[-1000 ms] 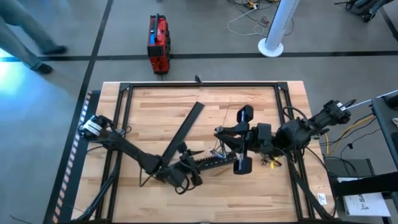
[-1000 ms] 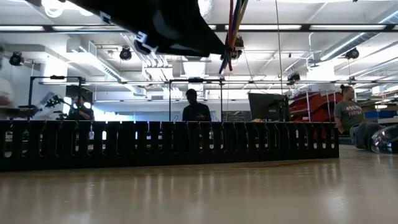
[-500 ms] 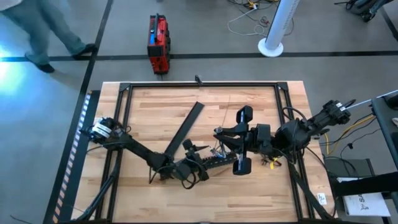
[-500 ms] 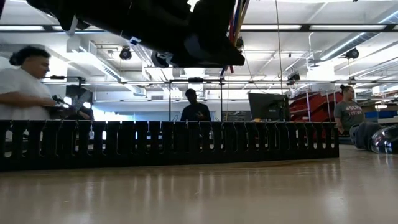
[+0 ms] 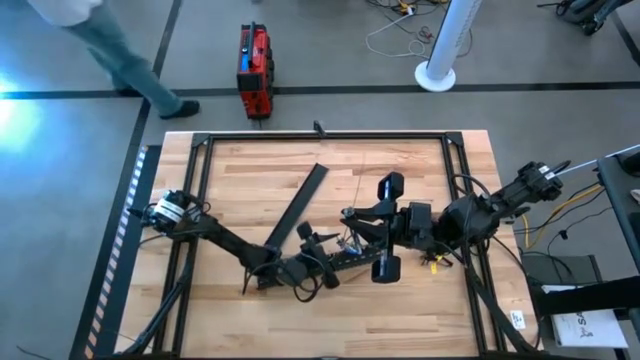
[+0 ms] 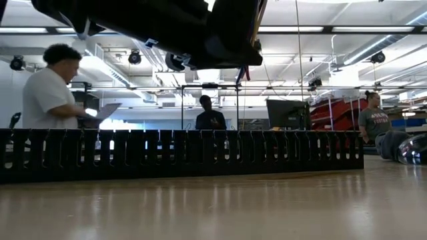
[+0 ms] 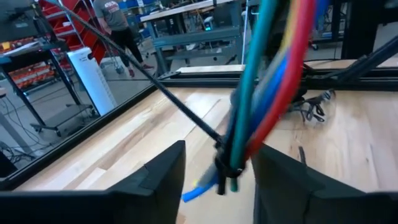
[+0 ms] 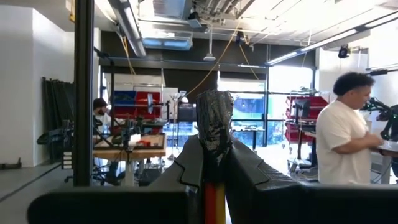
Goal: Ziptie cables
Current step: Put the wrapped cable wires into the cable duct
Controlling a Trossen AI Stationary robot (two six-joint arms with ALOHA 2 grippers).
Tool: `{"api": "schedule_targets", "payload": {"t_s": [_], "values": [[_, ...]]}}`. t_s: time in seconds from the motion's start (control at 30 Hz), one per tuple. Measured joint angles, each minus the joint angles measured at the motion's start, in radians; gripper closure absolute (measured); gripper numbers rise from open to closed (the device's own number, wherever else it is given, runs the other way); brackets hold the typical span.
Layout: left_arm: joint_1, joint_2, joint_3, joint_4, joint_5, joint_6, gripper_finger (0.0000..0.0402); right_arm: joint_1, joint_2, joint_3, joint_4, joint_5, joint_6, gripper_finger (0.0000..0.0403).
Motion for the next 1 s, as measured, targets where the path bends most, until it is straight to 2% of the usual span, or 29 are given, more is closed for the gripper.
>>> {"api": "schedule_targets", "payload": {"t_s": [0.3,0.43,0.5,0.6,0.73,0.87,1.0], "values": [[0.003,0.000,0.005,-0.015,-0.003,0.022,0.0315,0.000,0.000,0.000,0.000,0.000,-0.002,0.0382],[-0.016,-0.036,0.004,-0.088,-0.036,0.094,0.0369,0.000,-0.006,0.000,-0.004,0.000,-0.022,0.0382],[-0.032,-0.077,0.004,-0.150,-0.047,0.096,0.0380,0.000,-0.016,0.000,-0.015,0.004,-0.023,0.0382],[-0.066,-0.155,0.004,-0.307,-0.046,0.034,0.0380,0.000,-0.027,0.001,-0.056,0.047,-0.024,0.0382],[-0.121,-0.278,0.004,-0.653,0.007,-0.167,0.0367,0.000,-0.033,0.001,-0.168,0.091,0.001,0.0382],[-0.174,-0.420,0.004,-1.007,0.176,-0.429,0.0366,0.000,-0.038,0.001,-0.293,0.141,0.065,0.0382],[-0.217,-0.535,0.004,-1.247,0.362,-0.577,0.0368,0.000,-0.027,0.001,-0.422,0.149,0.171,0.0382]]}}
